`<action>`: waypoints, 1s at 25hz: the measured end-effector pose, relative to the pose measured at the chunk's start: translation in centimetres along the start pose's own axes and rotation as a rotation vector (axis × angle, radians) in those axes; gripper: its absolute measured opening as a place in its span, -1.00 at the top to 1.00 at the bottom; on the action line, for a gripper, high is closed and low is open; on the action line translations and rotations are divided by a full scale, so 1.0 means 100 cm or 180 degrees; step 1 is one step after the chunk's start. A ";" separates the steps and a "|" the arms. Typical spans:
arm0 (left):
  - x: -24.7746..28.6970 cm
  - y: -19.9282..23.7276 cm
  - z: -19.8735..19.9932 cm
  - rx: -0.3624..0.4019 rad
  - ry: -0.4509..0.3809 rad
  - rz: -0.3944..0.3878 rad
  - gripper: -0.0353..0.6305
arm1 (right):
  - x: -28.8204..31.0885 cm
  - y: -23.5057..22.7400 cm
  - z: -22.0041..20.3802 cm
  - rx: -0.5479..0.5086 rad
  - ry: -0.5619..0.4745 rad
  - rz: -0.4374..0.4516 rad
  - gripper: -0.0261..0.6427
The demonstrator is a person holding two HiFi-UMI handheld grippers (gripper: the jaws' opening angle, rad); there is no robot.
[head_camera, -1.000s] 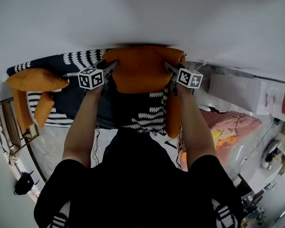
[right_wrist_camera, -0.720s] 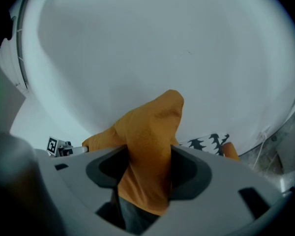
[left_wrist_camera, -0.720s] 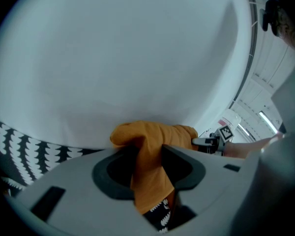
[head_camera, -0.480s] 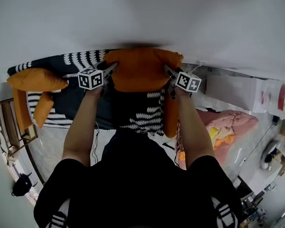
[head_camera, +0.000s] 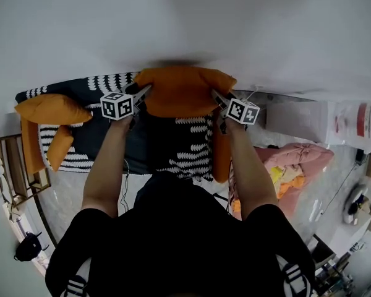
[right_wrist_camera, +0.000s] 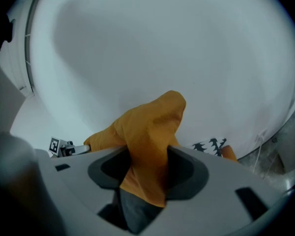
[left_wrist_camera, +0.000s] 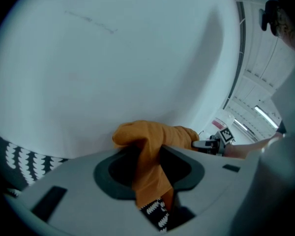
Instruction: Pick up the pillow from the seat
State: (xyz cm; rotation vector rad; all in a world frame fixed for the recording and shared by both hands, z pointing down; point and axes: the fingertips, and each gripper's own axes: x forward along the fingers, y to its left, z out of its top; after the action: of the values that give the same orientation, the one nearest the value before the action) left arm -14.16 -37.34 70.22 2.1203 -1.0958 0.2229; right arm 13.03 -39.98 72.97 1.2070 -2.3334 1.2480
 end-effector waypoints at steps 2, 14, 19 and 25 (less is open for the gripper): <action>-0.006 -0.006 0.008 0.0025 -0.0050 0.0001 0.43 | -0.007 0.007 0.005 -0.0029 -0.0027 0.0025 0.29; -0.059 -0.049 0.045 0.0221 -0.0285 0.0020 0.44 | -0.056 0.064 0.044 -0.0258 -0.0218 0.0217 0.30; -0.082 -0.072 0.057 0.0304 -0.0395 -0.0002 0.44 | -0.079 0.084 0.050 -0.0315 -0.0334 0.0282 0.30; -0.103 -0.099 0.055 0.0390 -0.0458 -0.0005 0.45 | -0.113 0.103 0.047 -0.0356 -0.0397 0.0312 0.30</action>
State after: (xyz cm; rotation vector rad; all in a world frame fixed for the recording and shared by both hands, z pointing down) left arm -13.89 -30.77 56.38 2.2754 -1.1899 0.1414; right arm 13.18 -34.25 58.07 1.1786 -2.5428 1.0833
